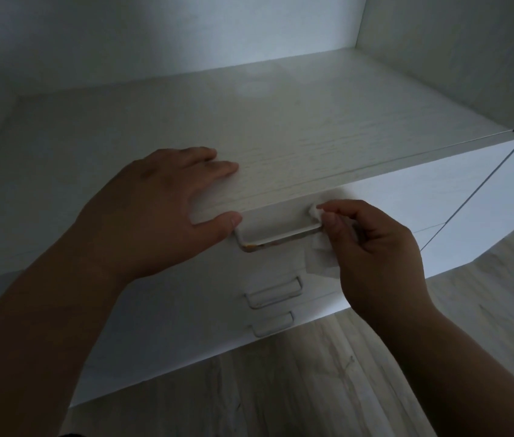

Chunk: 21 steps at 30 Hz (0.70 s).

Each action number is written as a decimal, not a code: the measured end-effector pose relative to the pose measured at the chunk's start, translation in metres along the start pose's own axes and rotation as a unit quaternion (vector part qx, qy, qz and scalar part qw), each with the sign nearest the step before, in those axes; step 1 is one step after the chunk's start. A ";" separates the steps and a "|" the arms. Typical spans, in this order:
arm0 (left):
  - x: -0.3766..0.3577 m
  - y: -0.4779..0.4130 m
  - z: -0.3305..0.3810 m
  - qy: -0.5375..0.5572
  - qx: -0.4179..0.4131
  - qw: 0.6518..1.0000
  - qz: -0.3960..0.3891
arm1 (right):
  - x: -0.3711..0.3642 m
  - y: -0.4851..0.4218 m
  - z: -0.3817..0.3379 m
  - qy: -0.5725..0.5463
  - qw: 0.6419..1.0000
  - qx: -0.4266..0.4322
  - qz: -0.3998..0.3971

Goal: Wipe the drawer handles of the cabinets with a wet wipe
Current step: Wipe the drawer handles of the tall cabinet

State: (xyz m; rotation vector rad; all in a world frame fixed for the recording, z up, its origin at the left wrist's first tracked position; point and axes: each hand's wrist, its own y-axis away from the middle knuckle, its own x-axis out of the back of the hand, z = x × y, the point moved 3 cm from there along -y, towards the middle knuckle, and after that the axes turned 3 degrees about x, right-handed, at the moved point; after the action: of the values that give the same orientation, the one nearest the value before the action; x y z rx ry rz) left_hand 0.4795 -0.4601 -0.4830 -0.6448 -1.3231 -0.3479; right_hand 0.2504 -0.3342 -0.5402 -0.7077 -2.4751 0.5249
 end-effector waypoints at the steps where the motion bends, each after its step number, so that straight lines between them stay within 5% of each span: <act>1: 0.000 0.000 0.000 -0.002 -0.001 1.000 0.000 | 0.000 0.004 0.000 0.003 1.000 0.000 -0.005; 21: 0.003 0.002 0.002 0.002 0.003 1.000 0.010 | -0.003 0.005 -0.004 0.024 1.000 0.014 0.002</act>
State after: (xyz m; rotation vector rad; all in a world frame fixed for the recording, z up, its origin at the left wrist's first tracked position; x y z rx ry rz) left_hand 0.4795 -0.4570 -0.4804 -0.6518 -1.3121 -0.3277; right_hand 0.2561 -0.3312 -0.5407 -0.7066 -2.4184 0.5364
